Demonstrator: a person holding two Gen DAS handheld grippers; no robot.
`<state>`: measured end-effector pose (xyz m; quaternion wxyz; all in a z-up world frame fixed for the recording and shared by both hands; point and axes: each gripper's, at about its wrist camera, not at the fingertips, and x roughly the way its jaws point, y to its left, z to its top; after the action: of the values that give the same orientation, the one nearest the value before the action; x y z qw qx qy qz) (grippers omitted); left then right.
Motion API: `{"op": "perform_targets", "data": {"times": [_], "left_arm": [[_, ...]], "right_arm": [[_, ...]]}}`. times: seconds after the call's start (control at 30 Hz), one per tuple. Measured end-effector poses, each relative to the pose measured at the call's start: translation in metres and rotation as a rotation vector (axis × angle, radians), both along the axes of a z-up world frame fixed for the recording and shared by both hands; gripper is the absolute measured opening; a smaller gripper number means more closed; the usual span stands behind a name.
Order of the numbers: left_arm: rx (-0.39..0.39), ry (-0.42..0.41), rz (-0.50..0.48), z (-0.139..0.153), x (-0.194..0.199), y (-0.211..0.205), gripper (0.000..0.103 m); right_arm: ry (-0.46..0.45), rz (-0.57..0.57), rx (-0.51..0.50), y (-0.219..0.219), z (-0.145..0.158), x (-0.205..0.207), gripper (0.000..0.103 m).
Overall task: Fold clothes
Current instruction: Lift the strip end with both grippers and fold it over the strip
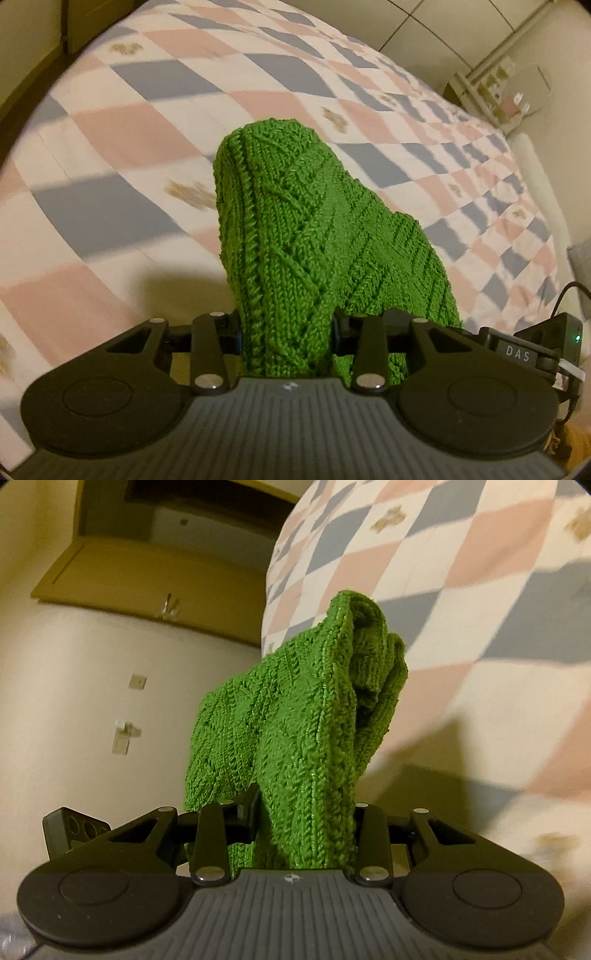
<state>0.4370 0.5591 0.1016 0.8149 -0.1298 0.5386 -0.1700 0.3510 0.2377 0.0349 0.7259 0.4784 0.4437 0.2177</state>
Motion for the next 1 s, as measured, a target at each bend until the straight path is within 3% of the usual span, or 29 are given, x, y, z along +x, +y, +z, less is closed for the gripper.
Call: {"op": "perform_targets", "data": {"times": [0.17, 0.33, 0.67, 0.7, 0.77, 0.83, 1.0], "left_arm": [[0.028, -0.009, -0.005, -0.005, 0.04, 0.069, 0.034], [0.058, 0.004, 0.002, -0.028, 0.08, 0.106, 0.034], [0.12, 0.031, 0.014, -0.077, 0.159, 0.179, 0.037], [0.135, 0.043, 0.01, -0.088, 0.168, 0.182, 0.038], [0.185, 0.093, 0.02, -0.113, 0.178, 0.186, 0.042], [0.234, 0.152, 0.039, -0.139, 0.187, 0.192, 0.051], [0.163, 0.106, 0.117, -0.125, 0.164, 0.212, 0.047]], "right_arm": [[0.011, -0.019, 0.013, 0.085, -0.016, 0.044, 0.035], [0.006, -0.005, 0.014, 0.147, -0.035, 0.09, 0.035], [0.036, -0.001, 0.023, 0.227, -0.089, 0.154, 0.036], [0.043, -0.004, 0.026, 0.231, -0.097, 0.158, 0.039], [0.082, 0.004, 0.002, 0.241, -0.114, 0.168, 0.057], [0.139, 0.056, -0.09, 0.249, -0.128, 0.175, 0.06], [0.108, 0.13, -0.132, 0.237, -0.123, 0.168, 0.072]]}}
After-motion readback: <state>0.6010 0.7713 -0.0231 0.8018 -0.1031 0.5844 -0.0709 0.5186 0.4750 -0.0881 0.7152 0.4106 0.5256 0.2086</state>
